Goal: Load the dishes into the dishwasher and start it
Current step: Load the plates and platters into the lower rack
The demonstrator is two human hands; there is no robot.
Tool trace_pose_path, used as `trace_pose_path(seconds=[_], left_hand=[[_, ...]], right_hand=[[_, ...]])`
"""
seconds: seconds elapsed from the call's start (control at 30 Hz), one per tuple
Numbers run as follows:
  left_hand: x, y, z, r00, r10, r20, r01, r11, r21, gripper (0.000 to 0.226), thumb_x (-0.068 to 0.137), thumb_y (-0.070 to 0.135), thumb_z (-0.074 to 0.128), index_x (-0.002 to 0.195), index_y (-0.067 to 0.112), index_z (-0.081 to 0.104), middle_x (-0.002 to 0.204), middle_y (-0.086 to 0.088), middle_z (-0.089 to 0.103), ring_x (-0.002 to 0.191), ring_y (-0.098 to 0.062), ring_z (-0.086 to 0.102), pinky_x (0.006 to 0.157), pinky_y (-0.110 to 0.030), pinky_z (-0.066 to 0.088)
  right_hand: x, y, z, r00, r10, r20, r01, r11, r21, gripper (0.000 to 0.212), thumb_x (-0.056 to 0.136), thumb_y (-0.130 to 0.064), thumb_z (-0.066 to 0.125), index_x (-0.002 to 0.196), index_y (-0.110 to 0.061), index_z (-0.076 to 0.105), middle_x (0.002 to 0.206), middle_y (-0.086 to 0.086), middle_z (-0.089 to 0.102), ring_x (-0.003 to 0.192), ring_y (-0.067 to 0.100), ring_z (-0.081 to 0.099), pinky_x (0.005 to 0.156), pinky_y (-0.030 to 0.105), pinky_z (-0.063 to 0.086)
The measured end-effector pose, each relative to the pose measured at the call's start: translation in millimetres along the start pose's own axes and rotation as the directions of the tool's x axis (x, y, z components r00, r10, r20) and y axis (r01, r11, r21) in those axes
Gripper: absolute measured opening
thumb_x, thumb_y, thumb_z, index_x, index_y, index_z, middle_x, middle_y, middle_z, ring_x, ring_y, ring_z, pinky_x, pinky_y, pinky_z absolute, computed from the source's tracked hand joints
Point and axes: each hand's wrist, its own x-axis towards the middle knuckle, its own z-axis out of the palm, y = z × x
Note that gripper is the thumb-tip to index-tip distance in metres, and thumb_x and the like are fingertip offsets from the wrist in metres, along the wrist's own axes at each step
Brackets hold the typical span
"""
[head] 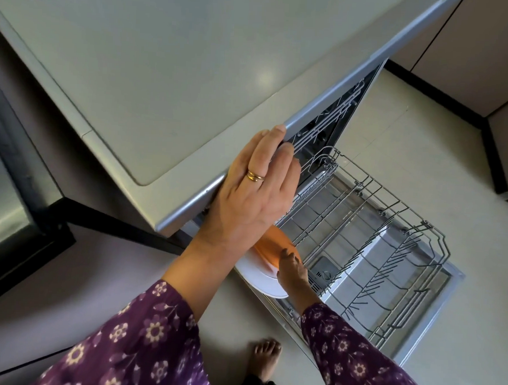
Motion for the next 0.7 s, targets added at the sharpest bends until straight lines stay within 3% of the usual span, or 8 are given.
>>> trace_pose_path(seconds=[0.2, 0.3, 0.37, 0.47, 0.57, 0.7], left_hand=[[2.0, 0.6, -10.6, 0.996, 0.0, 0.084, 0.001, 1.0, -0.016, 0.017, 0.094, 0.009, 0.054, 0.084, 0.018, 0.065, 0.102, 0.001, 0.067, 0.122, -0.02, 0.042, 0.104, -0.031, 0.039], [3.1, -0.4, -18.8, 0.984, -0.042, 0.17, 0.055, 0.996, -0.073, 0.017, 0.094, 0.007, 0.049, 0.09, 0.014, 0.064, 0.108, -0.005, 0.065, 0.126, -0.023, 0.037, 0.108, -0.034, 0.034], [5.2, -3.2, -27.0, 0.965, -0.007, 0.261, 0.038, 0.993, -0.114, 0.013, 0.09, 0.008, 0.052, 0.094, 0.011, 0.064, 0.112, -0.008, 0.063, 0.129, -0.026, 0.034, 0.111, -0.037, 0.03], [9.6, -11.5, -41.0, 0.923, 0.065, 0.38, -0.005, 0.988, -0.157, 0.017, 0.076, 0.011, 0.07, 0.093, 0.01, 0.067, 0.115, -0.011, 0.061, 0.13, -0.03, 0.037, 0.111, -0.039, 0.03], [19.3, -18.0, -63.5, 0.892, 0.036, 0.45, 0.068, 0.975, -0.212, 0.022, 0.066, 0.006, 0.078, 0.086, 0.005, 0.07, 0.11, -0.013, 0.064, 0.12, -0.031, 0.051, 0.102, -0.041, 0.044], [29.9, -35.4, -116.2, 0.859, -0.088, 0.504, 0.218, 0.954, -0.205, 0.03, 0.051, 0.0, 0.082, 0.079, 0.006, 0.071, 0.095, -0.011, 0.066, 0.092, -0.029, 0.065, 0.076, -0.038, 0.055]], right_hand=[[-32.7, -12.9, -26.7, 0.996, -0.089, 0.019, 0.088, 0.996, 0.023, 0.049, 0.095, -0.007, 0.047, 0.141, -0.003, 0.03, 0.127, 0.016, 0.052, 0.112, 0.027, 0.056, 0.086, 0.029, 0.053], [-46.5, -19.4, -48.7, 0.994, -0.111, -0.002, 0.111, 0.993, 0.032, 0.048, 0.094, -0.01, 0.049, 0.138, -0.004, 0.033, 0.125, 0.012, 0.053, 0.11, 0.025, 0.055, 0.091, 0.032, 0.05], [-59.7, -23.3, -71.0, 0.993, -0.113, 0.012, 0.112, 0.992, 0.064, 0.049, 0.093, -0.012, 0.049, 0.139, -0.005, 0.033, 0.13, 0.011, 0.05, 0.116, 0.026, 0.052, 0.097, 0.035, 0.046], [-91.0, -30.1, -105.6, 0.993, -0.113, -0.03, 0.117, 0.983, 0.145, 0.035, 0.091, -0.007, 0.045, 0.126, -0.003, 0.047, 0.123, 0.013, 0.054, 0.112, 0.029, 0.054, 0.086, 0.032, 0.044], [-127.3, -38.2, -140.0, 0.974, -0.193, -0.122, 0.207, 0.972, 0.114, 0.029, 0.09, -0.006, 0.046, 0.118, -0.007, 0.051, 0.117, 0.012, 0.056, 0.111, 0.029, 0.055, 0.091, 0.037, 0.046], [-183.6, -57.8, -198.6, 0.91, -0.329, -0.253, 0.346, 0.938, 0.026, 0.023, 0.093, -0.021, 0.042, 0.112, -0.014, 0.055, 0.107, 0.011, 0.057, 0.103, 0.03, 0.054, 0.079, 0.039, 0.049]])
